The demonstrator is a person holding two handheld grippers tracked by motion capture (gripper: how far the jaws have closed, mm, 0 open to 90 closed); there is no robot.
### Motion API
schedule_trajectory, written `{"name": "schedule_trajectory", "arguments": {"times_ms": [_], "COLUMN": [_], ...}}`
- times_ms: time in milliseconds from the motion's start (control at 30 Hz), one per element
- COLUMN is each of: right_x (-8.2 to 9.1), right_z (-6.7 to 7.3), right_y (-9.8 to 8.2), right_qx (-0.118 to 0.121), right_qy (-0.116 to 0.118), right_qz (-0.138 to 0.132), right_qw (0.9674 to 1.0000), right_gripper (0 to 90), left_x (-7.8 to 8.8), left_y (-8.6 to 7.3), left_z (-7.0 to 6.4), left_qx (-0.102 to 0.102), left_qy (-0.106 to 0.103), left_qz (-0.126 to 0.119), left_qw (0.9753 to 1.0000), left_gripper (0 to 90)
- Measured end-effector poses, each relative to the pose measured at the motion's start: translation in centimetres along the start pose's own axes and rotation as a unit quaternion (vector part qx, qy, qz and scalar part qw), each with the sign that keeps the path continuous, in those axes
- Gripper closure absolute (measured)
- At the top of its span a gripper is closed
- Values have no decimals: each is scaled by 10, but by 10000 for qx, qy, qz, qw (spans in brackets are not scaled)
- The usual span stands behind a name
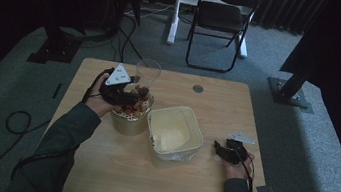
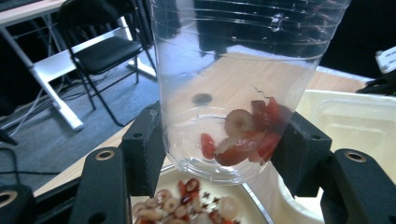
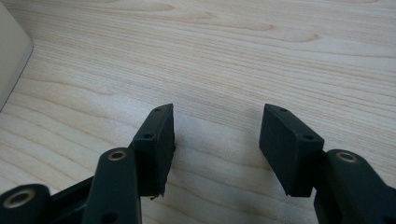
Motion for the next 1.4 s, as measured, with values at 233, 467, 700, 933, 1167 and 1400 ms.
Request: {"name": "schedule_trajectory", "arguments": {"times_ms": [233,467,700,933,1167,1400], "right_x": [0,0,0,0,0,0], "right_z": [0,0,0,0,0,0], "right_y": [0,0,0,0,0,0], "right_qx": [3,5,11,11,12,9], "right_qy": [-2,-2,2,3,3,6], "right_qz": [0,1,7,7,7,9], "right_qw": [10000,10000,10000,10000,10000,10000], "right_gripper": [448,446,445,445,444,444], "left_x": [-1,-4,-8,-10,-7,-3], "left_y": [7,14,20,19,18,20], "left_z": [-14,-33,-53,-71,-78,-70], "left_qx": [-20,-3,-105,-178,-197,-43], "left_qy": [-216,-516,-777,-1176,-1507,-1450], "left_qz": [-43,-102,-113,-84,102,-39], "left_qw": [9998,9986,9969,9929,9883,9894], "left_gripper": [406,403,399,353,90,89]}}
Point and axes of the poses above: each handheld gripper's, and its own axes: x roughly backward along the jaws, y roughly out of its top, z roughly to its left, the point moved 8 cm from there along -x, roughly forward along the jaws, and after that the axes turned 14 degrees about x, right-handed, at the moved point
